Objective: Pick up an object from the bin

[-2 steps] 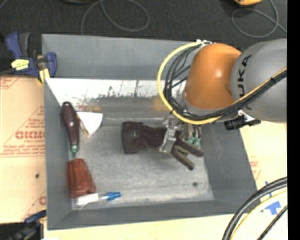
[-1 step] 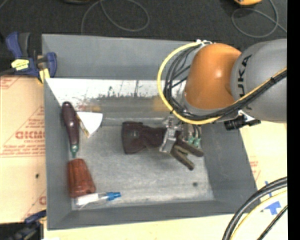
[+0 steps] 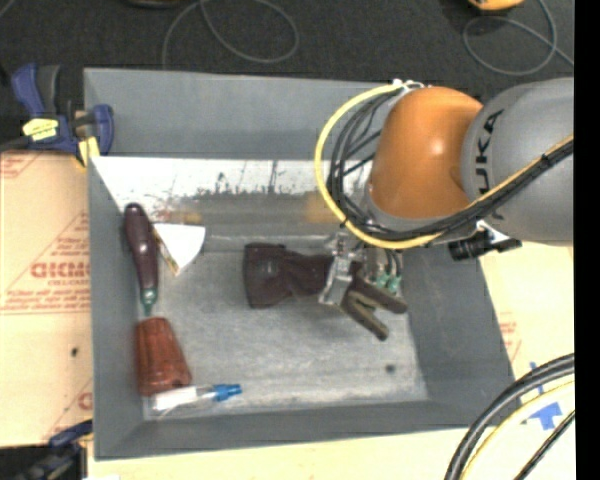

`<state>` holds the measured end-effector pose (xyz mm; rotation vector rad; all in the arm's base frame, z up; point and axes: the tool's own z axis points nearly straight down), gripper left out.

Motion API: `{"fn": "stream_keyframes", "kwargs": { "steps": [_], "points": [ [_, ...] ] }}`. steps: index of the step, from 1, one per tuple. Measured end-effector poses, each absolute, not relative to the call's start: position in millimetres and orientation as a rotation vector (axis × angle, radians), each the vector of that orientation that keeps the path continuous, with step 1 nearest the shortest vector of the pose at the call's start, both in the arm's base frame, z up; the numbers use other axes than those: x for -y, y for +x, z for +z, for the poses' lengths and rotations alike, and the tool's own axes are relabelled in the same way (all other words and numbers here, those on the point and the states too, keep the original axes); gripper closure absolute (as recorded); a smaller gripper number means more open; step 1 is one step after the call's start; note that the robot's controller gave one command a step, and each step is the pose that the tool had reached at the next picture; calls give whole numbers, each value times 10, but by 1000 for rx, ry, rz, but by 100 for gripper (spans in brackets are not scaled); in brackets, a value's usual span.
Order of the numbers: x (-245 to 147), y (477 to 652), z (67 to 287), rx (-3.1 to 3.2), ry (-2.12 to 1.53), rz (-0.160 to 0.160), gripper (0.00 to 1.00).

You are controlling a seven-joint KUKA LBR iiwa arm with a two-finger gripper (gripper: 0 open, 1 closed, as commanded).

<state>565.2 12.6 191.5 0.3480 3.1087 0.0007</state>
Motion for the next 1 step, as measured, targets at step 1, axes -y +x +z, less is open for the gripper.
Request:
{"fn": "stream_keyframes", "kwargs": {
  "steps": [1],
  "points": [
    [-126,5652,1915,-3109,347,1,100]
  ]
}}
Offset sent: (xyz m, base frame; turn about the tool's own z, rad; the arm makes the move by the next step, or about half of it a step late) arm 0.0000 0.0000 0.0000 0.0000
